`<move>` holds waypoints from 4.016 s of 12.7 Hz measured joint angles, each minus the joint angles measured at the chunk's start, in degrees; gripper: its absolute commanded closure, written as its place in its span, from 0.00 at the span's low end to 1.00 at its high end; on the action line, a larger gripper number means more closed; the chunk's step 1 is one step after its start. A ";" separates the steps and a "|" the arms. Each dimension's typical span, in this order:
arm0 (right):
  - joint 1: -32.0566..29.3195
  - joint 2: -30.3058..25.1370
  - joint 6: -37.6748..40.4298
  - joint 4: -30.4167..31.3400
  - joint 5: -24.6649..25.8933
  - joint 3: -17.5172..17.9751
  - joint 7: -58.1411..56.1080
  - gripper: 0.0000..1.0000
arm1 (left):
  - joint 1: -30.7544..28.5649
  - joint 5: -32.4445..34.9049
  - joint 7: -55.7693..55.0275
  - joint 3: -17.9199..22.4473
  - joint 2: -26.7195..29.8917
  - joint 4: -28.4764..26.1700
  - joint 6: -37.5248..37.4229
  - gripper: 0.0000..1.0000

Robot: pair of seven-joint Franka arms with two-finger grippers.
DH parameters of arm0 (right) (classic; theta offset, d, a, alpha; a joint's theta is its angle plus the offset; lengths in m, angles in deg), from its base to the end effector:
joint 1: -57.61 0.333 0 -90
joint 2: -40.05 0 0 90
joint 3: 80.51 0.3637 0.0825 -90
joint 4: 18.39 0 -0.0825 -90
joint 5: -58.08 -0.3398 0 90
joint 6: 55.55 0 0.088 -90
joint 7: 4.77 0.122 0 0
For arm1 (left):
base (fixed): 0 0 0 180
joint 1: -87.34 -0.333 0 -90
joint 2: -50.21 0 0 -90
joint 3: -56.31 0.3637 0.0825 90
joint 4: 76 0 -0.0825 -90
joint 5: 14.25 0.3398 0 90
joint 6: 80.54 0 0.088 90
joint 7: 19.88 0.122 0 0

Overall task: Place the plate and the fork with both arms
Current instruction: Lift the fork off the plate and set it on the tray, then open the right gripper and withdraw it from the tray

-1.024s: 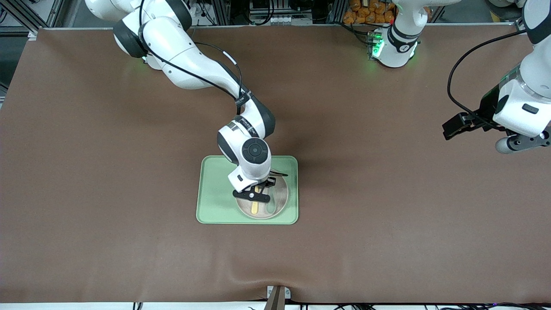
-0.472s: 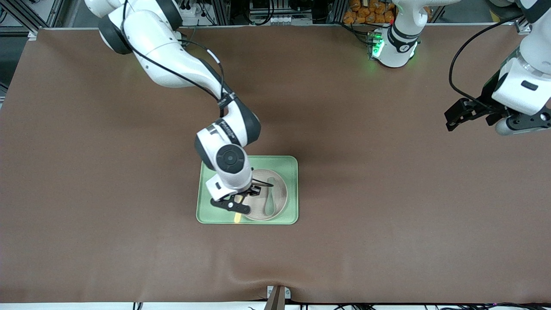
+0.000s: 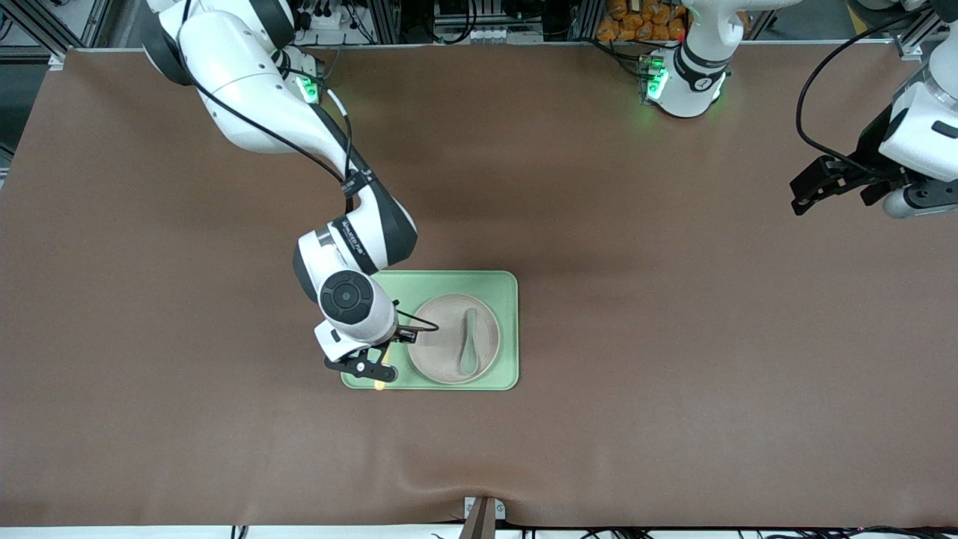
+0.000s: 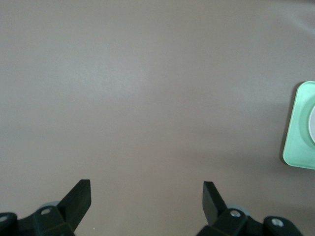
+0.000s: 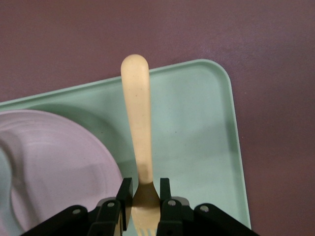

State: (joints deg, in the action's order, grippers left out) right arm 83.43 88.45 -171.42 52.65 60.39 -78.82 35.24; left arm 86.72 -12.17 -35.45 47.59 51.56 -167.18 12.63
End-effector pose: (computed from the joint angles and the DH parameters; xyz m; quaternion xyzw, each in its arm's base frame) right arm 0.6637 0.3351 0.2905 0.9941 -0.1041 -0.0220 0.0228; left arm 0.5039 -0.0686 0.6653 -0.9973 -0.0646 -0.0325 0.0136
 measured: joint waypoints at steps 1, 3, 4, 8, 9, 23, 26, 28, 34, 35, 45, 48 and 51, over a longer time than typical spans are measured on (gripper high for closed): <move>-0.23 -1.27 -2.86 3.70 0.00 -0.01 -0.95 1.00 | 0.05 -0.20 0.00 0.23 0.24 -0.41 0.01 0.00; -0.72 -4.11 -6.62 10.28 0.00 -0.02 -2.49 1.00 | 0.10 -0.26 0.11 0.39 0.37 -0.50 -0.01 0.00; -0.99 -5.61 -9.15 13.81 0.00 -0.03 -3.21 1.00 | 0.16 -0.26 0.21 0.40 0.39 -0.51 -0.11 0.00; -1.51 -8.07 -16.88 22.70 0.00 0.03 -4.37 0.95 | 0.55 -0.26 0.70 0.43 0.43 -0.71 -0.50 0.00; -1.50 -8.07 -17.79 23.38 0.00 0.08 -4.37 0.64 | 0.58 -0.27 0.72 0.43 0.45 -0.75 -0.68 0.00; -3.25 -12.55 -0.06 15.13 0.00 -0.58 -4.68 0.00 | 0.61 -0.27 4.77 2.11 0.96 -0.71 -1.21 0.00; -6.50 -16.61 5.51 14.15 0.02 -0.60 -6.38 0.00 | 0.60 -0.27 4.79 2.10 0.96 -0.71 -1.21 0.00; -8.76 -19.60 9.09 14.05 0.03 -0.64 -9.55 0.00 | 0.58 -0.27 4.79 2.12 0.96 -0.72 -1.21 0.00; -14.14 -28.31 18.64 13.96 0.03 -0.65 -17.83 0.00 | 0.49 -0.27 4.79 2.42 0.96 -0.93 -1.23 0.00; -14.60 -29.96 19.91 13.96 0.03 -0.65 -18.08 0.00 | 0.45 -0.27 4.79 2.44 0.96 -0.99 -1.24 0.00; -20.69 -41.31 24.44 16.89 0.04 -0.66 -25.33 0.00 | 0.01 -0.27 4.79 2.58 0.96 -1.22 -1.27 0.00; -20.97 -43.82 24.51 18.49 0.04 -0.66 -26.50 0.00 | 0.01 -0.27 4.79 2.58 0.96 -1.22 -1.27 0.00; -22.30 -44.71 24.51 19.02 0.04 -0.66 -28.23 0.00 | 0.01 -0.27 4.79 2.58 0.96 -1.22 -1.27 0.00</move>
State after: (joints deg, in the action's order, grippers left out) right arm 61.13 43.74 -146.91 71.67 60.42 -79.48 7.01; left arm 86.73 -12.43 -30.66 50.16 52.52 -168.41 11.36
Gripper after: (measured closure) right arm 0.000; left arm 0.000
